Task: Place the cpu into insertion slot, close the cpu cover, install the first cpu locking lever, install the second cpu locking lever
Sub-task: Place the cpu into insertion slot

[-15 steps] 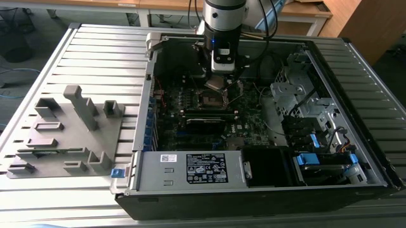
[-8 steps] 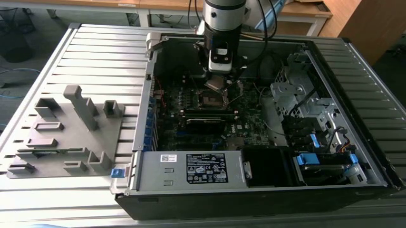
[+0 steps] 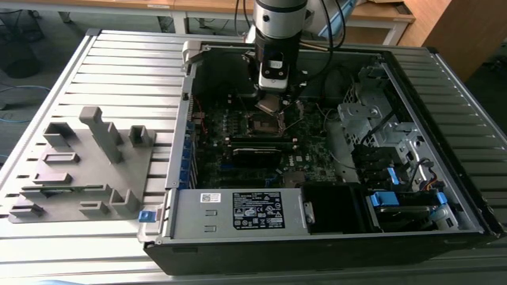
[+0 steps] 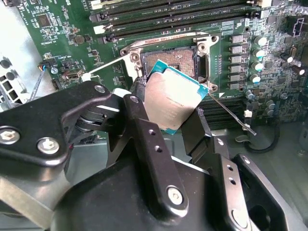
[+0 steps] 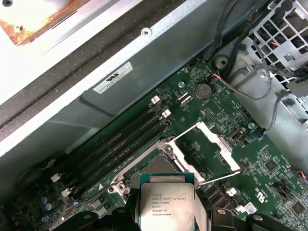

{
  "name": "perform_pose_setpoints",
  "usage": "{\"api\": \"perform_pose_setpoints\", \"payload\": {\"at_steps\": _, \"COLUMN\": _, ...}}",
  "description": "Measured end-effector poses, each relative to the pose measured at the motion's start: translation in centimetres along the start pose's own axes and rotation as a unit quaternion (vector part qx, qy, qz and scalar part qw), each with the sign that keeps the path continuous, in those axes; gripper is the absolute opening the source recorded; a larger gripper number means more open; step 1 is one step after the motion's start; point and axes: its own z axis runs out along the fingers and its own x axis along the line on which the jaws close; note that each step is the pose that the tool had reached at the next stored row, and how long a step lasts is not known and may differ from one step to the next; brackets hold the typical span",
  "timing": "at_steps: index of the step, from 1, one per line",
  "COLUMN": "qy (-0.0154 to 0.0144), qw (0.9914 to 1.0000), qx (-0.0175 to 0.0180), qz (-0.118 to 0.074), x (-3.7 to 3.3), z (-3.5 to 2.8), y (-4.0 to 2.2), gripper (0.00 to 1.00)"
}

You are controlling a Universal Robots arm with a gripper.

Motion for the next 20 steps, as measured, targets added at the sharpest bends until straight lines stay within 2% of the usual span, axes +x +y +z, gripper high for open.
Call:
{"api": "perform_pose_setpoints", "payload": {"at_steps": 3, "qy": -0.0003, "qw": 1.00000, "qx": 0.0001, "qz": 0.002, "x": 0.00, "z": 0.00, "y": 0.00, "gripper": 0.54}}
{"api": "perform_pose_setpoints", "payload": {"at_steps": 6, "qy": -0.0020, "qw": 0.99982, "qx": 0.0005, "qz": 0.019, "x": 0.00, "z": 0.02, "y": 0.00, "gripper": 0.54}}
{"api": "perform_pose_setpoints", "payload": {"at_steps": 11, "qy": -0.0060, "qw": 0.99833, "qx": 0.0016, "qz": 0.057, "x": 0.00, "z": 0.05, "y": -0.01, "gripper": 0.54}}
{"api": "perform_pose_setpoints", "payload": {"at_steps": 18, "qy": -0.0062, "qw": 0.99824, "qx": 0.0016, "qz": 0.059, "x": 0.00, "z": 0.05, "y": -0.01, "gripper": 0.54}}
{"api": "perform_pose_setpoints", "payload": {"at_steps": 20, "qy": -0.0074, "qw": 0.99738, "qx": 0.0018, "qz": 0.072, "x": 0.01, "z": 0.07, "y": 0.00, "gripper": 0.54}}
